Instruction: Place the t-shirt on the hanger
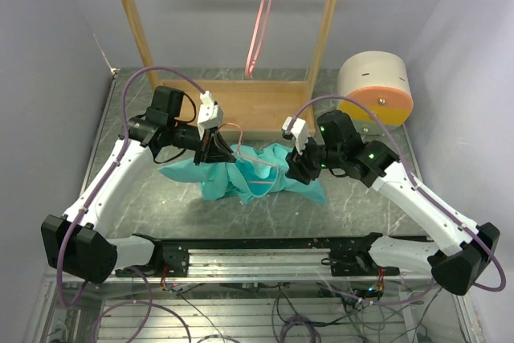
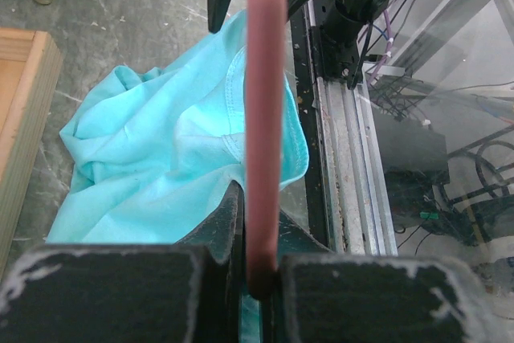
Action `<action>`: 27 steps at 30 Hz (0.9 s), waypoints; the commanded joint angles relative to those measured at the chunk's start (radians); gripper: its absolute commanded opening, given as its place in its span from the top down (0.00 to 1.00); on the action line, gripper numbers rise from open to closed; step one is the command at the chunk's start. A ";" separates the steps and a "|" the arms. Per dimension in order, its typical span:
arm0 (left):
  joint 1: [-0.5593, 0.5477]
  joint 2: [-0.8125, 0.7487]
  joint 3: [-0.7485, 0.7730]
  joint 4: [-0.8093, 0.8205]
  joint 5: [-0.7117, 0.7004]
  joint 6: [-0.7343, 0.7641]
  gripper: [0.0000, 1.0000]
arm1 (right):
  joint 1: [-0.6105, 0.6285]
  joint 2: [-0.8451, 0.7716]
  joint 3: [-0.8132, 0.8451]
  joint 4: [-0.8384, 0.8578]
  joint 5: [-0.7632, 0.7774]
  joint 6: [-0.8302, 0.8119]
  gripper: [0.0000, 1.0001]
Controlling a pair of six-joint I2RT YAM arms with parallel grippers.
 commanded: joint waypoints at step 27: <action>0.000 -0.005 0.000 0.109 0.046 -0.065 0.93 | -0.017 0.193 0.081 0.230 -0.327 -0.039 0.94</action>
